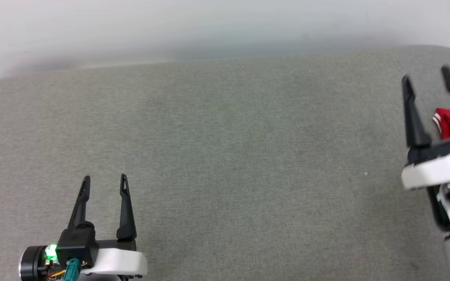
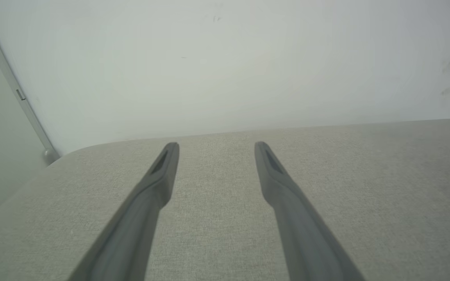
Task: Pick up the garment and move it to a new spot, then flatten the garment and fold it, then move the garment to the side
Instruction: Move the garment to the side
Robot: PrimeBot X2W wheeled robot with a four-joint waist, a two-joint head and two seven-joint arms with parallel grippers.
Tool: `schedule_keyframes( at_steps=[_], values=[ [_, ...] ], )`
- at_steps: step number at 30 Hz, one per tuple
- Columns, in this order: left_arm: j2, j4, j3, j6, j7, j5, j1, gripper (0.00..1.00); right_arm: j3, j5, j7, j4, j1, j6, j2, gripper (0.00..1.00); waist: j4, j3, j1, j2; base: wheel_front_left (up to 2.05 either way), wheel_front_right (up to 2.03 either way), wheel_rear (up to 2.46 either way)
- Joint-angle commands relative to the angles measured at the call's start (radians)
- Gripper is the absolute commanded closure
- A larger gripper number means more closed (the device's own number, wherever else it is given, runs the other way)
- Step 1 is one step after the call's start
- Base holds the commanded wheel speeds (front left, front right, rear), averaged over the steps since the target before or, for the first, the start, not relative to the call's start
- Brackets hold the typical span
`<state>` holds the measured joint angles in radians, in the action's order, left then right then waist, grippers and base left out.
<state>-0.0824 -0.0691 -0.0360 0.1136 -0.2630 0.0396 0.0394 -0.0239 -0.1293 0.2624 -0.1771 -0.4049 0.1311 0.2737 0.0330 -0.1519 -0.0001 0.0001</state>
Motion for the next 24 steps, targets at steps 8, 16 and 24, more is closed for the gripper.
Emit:
schedule_keyframes(
  at_steps=[8, 16, 24],
  values=[
    [0.01, 0.024, -0.014, -0.014, -0.002, -0.01, 0.035, 0.0, 0.04, 0.002, 0.002, 0.066, 0.23, -0.001, -0.094, 0.0, -0.045, 0.065, 0.0001, -0.0001, 0.0, 0.0, 0.0],
    [0.012, 0.033, -0.012, -0.027, -0.002, -0.004, 0.07, 0.0, 0.1, 0.004, 0.002, 0.112, 0.398, -0.001, -0.158, 0.0, -0.042, 0.107, 0.0001, -0.0001, 0.0, 0.0, 0.0],
    [0.015, 0.041, -0.004, -0.044, -0.002, 0.004, 0.108, 0.0, 0.117, -0.008, 0.002, 0.169, 0.492, -0.001, -0.193, 0.0, -0.04, 0.145, 0.0001, -0.0001, 0.0, 0.0, 0.0]
  ],
)
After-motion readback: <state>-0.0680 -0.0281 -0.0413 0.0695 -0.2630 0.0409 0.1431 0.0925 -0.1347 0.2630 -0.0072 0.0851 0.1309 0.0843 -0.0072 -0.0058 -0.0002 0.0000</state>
